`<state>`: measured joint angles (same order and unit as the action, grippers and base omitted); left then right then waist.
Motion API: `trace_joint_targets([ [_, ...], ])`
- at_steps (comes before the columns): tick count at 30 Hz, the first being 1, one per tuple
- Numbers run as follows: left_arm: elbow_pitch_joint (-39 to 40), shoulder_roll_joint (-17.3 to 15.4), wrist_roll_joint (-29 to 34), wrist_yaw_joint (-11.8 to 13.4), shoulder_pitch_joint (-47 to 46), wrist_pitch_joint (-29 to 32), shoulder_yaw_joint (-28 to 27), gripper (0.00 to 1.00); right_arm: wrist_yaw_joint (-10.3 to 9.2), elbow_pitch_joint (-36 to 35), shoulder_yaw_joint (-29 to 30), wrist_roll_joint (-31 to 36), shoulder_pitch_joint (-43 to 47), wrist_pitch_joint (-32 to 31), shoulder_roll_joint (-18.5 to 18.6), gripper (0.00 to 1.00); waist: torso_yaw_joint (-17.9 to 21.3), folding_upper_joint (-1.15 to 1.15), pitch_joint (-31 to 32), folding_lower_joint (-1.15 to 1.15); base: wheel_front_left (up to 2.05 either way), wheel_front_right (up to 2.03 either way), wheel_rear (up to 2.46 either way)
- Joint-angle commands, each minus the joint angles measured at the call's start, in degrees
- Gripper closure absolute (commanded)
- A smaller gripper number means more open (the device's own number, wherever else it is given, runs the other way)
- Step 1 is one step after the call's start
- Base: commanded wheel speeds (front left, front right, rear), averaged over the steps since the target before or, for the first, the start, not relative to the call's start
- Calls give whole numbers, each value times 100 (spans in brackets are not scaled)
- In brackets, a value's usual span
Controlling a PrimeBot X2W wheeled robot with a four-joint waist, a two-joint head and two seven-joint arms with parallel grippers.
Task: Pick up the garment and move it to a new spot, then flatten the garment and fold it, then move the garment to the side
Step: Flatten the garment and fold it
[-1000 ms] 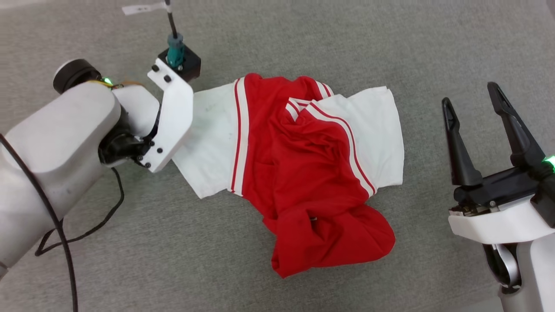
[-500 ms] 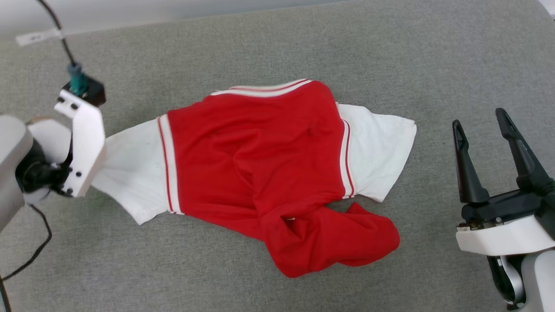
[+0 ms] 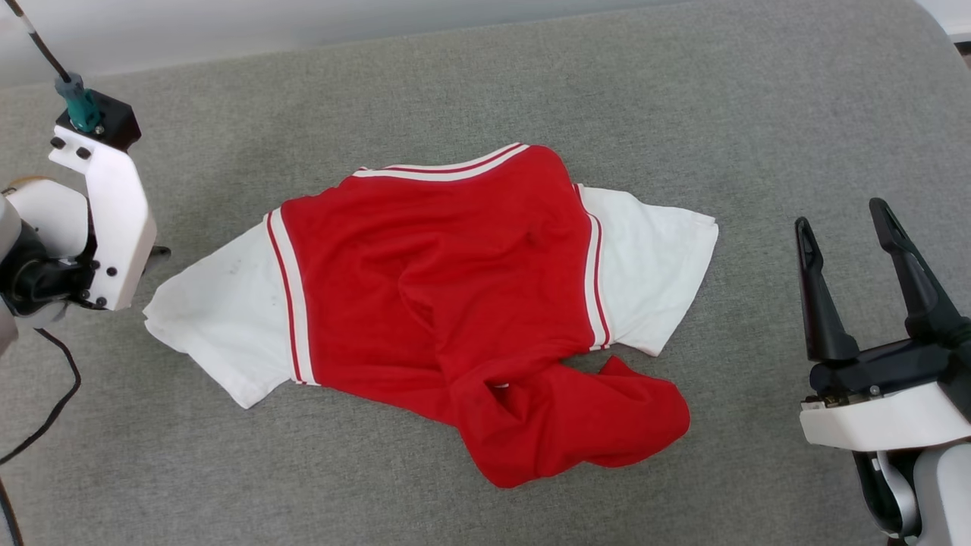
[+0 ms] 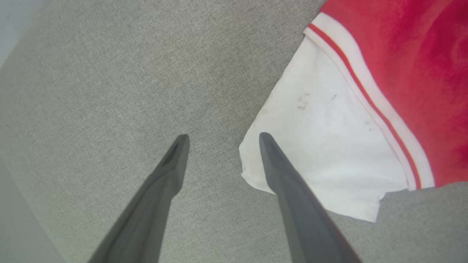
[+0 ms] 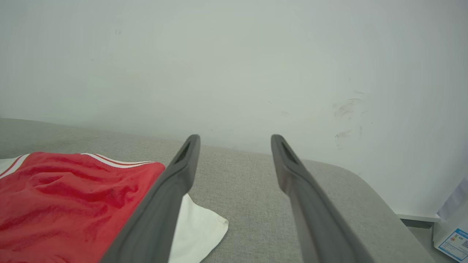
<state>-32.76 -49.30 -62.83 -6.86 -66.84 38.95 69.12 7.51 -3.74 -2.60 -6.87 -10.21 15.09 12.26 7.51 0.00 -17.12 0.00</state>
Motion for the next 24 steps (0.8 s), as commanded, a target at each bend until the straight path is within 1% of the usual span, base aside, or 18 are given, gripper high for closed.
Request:
trace_joint_targets([
  [1, 17, -19, -19, 1, -55, 54, -7, 0, -4, -17, -2, -10, 30, 10, -56, 0, 22, 0, -17, 0, 0, 0, 0],
  [5, 81, -33, -96, 3, 23, 316, 47, 0, -4, -34, -28, -16, -32, 10, -85, 0, 90, 0, -93, 0, 0, 0, 0],
  [8, 113, -24, -61, 90, 128, 358, 92, 0, -4, -48, -11, -16, -78, 10, -109, 0, 136, 0, -177, 0, 0, 0, 0],
  [12, 104, -35, -76, 127, 307, 464, 160, 0, -4, -53, -38, -11, -175, 10, -115, 0, 212, 0, -308, 0, 0, 0, 0],
  [18, 75, -11, 122, 98, 703, 629, 331, 0, -4, -24, -31, 22, -297, 10, -106, 0, 242, 0, -383, 0, 0, 0, 0],
  [19, 78, 22, 83, 88, 764, 584, 327, 33, -4, -9, -17, 18, -324, 10, -87, 0, 233, 0, -374, 0, 0, 0, 0],
  [20, 81, 36, 56, 78, 798, 528, 309, 83, -4, -15, -8, 2, -378, 10, -79, 0, 233, 0, -355, 0, 0, 0, 0],
  [21, 100, 11, 42, 67, 817, 492, 306, 100, -4, -22, -31, 16, -455, 10, -48, 0, 246, 0, -333, 0, 0, 0, 0],
  [24, 213, -138, 68, 48, 725, 239, 216, 100, -4, -11, -58, -2, -728, 10, 87, 0, 224, 0, -242, 0, 0, 0, 0],
])
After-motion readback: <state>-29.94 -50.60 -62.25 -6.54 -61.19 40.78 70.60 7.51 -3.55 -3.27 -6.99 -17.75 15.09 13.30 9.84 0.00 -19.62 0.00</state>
